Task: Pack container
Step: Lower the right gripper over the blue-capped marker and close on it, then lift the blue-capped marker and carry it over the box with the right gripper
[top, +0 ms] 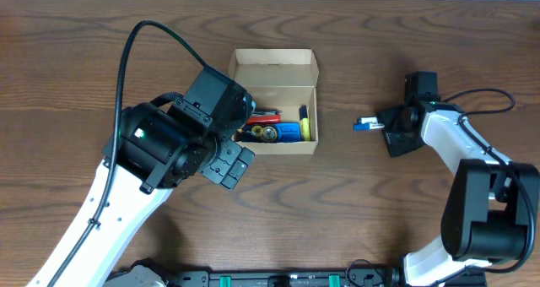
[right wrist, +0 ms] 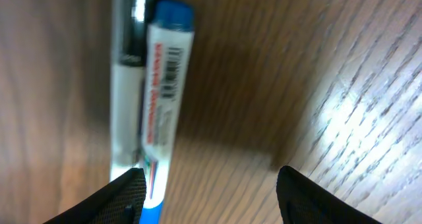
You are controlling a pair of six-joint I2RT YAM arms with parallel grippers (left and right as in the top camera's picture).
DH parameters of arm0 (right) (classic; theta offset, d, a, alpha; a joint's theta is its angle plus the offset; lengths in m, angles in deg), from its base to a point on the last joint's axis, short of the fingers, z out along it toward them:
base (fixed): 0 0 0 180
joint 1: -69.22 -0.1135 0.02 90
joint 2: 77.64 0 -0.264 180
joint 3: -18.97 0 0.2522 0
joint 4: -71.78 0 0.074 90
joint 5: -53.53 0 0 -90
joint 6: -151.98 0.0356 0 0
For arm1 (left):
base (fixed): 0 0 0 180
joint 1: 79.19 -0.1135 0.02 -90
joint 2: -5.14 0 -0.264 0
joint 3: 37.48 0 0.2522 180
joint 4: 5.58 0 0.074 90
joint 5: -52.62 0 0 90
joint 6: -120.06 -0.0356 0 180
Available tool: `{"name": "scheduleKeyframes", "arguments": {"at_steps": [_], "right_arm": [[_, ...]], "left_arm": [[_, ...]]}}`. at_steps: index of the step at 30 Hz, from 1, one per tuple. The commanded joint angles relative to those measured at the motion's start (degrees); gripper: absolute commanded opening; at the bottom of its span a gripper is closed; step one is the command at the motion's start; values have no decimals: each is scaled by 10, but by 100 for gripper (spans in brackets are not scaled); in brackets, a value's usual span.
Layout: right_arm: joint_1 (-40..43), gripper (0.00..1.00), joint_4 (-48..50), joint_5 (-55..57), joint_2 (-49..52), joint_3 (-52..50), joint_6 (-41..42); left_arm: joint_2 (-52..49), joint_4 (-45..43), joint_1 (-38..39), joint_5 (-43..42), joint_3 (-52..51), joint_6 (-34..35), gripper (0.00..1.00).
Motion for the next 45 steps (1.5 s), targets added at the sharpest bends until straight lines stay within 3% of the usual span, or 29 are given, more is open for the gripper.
{"name": "scheduleKeyframes", "arguments": {"at_steps": [1, 25, 37, 45], "right_arm": [[8, 67, 4, -5, 22, 6, 3], [12, 66, -46, -10, 73, 55, -9], [12, 30, -49, 1, 73, 55, -10], [12, 13, -49, 12, 73, 55, -15]], "left_arm": [[3, 2, 0, 0, 3, 7, 95], [3, 2, 0, 0, 3, 7, 95], [3, 2, 0, 0, 3, 7, 95], [3, 2, 0, 0, 3, 7, 95]]}}
